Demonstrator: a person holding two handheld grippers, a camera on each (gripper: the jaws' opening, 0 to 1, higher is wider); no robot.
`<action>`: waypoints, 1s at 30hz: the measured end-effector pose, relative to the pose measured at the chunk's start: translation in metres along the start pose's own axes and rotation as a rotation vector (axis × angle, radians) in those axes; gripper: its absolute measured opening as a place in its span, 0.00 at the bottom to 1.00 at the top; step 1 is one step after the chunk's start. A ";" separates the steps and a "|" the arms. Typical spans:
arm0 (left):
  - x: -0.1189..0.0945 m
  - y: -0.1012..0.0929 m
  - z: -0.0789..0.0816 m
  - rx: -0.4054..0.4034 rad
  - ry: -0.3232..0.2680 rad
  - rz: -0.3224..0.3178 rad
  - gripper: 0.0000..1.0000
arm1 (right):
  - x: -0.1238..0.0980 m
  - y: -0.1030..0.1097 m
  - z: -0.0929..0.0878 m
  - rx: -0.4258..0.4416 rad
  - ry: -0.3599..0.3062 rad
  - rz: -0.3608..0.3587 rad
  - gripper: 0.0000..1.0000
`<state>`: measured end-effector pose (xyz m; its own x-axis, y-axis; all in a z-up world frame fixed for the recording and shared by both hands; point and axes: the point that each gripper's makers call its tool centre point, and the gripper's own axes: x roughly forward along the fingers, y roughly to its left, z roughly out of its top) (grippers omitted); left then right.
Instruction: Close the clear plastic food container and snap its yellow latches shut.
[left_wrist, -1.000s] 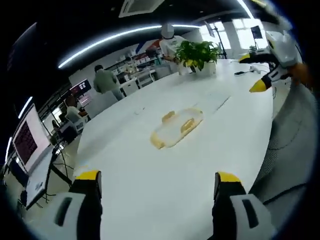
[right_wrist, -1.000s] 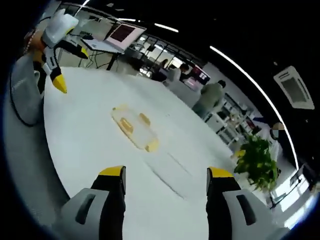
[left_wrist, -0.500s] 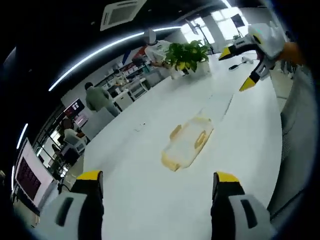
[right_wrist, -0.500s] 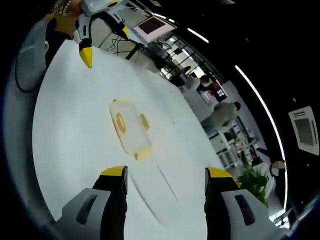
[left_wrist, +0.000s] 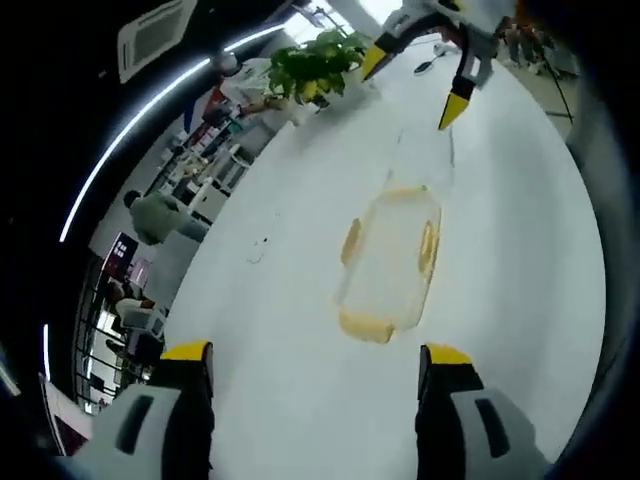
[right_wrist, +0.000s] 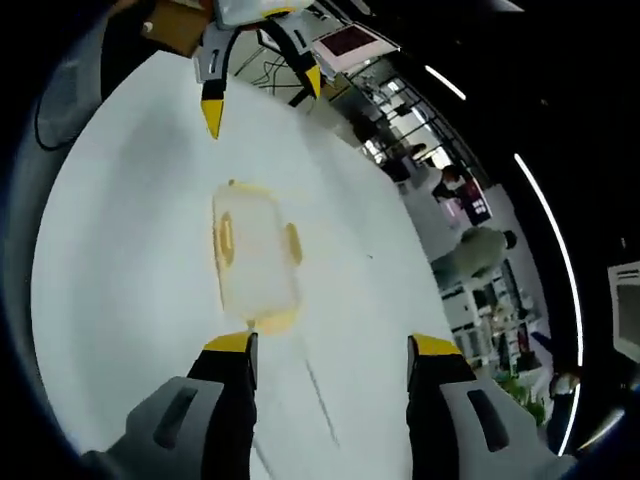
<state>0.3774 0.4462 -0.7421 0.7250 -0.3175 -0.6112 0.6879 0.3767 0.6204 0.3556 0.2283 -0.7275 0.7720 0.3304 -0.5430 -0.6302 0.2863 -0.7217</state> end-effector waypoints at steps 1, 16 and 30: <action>0.007 0.001 0.001 -0.010 0.001 -0.024 0.81 | 0.007 0.000 -0.001 -0.018 0.002 0.016 0.57; 0.068 -0.022 -0.018 0.121 0.131 -0.250 0.79 | 0.067 0.023 -0.013 -0.075 0.047 0.257 0.55; 0.090 -0.030 -0.016 0.151 0.160 -0.410 0.78 | 0.090 0.054 -0.031 -0.067 0.156 0.565 0.51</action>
<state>0.4216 0.4206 -0.8239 0.3859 -0.2707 -0.8819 0.9225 0.1136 0.3689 0.3933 0.2455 -0.8290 0.3242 0.2772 -0.9045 -0.9447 0.0451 -0.3248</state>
